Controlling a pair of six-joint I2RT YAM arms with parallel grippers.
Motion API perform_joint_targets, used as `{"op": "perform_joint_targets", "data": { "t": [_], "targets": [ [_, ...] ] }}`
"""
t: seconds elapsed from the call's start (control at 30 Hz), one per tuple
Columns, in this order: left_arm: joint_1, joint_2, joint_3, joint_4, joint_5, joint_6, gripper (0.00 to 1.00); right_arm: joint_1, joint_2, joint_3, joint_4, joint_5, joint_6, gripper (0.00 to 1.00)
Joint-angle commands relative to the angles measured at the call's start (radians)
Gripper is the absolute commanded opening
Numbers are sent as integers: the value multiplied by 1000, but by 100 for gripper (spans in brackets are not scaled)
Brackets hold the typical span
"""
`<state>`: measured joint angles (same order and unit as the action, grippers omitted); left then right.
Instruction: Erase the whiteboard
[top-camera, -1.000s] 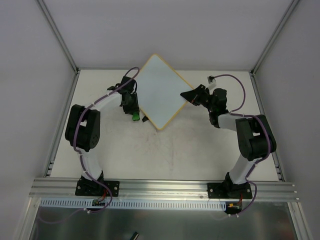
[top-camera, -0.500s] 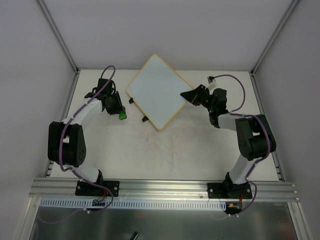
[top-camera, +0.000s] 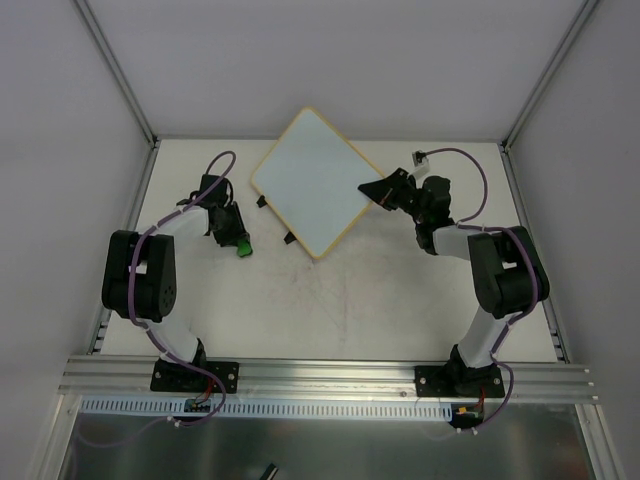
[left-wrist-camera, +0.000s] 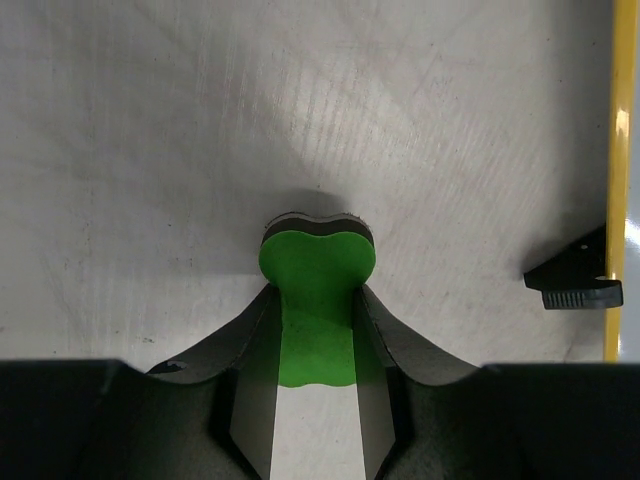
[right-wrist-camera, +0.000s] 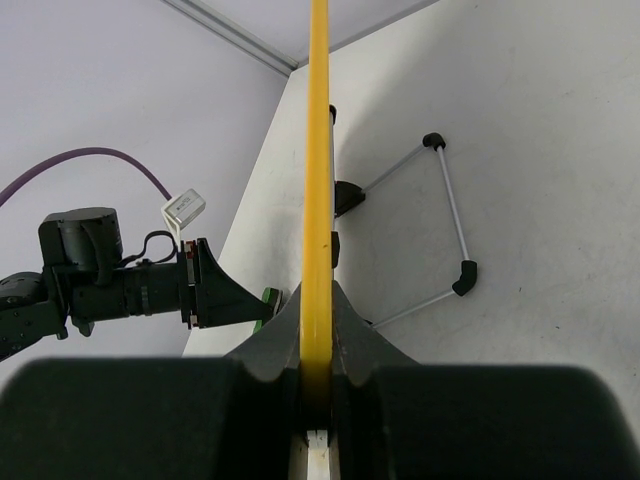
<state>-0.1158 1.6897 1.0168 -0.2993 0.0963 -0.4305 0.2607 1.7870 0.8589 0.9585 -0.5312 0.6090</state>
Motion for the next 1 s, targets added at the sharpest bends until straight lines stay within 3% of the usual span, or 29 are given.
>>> {"op": "perform_joint_targets", "data": {
  "t": [0.0, 0.5, 0.63, 0.97],
  "targets": [
    [8, 19, -3, 35, -7, -2, 30, 32, 0, 35, 60, -13, -8, 0],
    [8, -1, -15, 40, -30, -2, 55, 54, 0, 14, 59, 5, -18, 0],
    [8, -22, -27, 43, -49, -10, 66, 57, -1, 6, 60, 8, -22, 5],
    [8, -90, -56, 75, -53, -4, 76, 64, 14, -9, 60, 13, -25, 5]
  ]
}}
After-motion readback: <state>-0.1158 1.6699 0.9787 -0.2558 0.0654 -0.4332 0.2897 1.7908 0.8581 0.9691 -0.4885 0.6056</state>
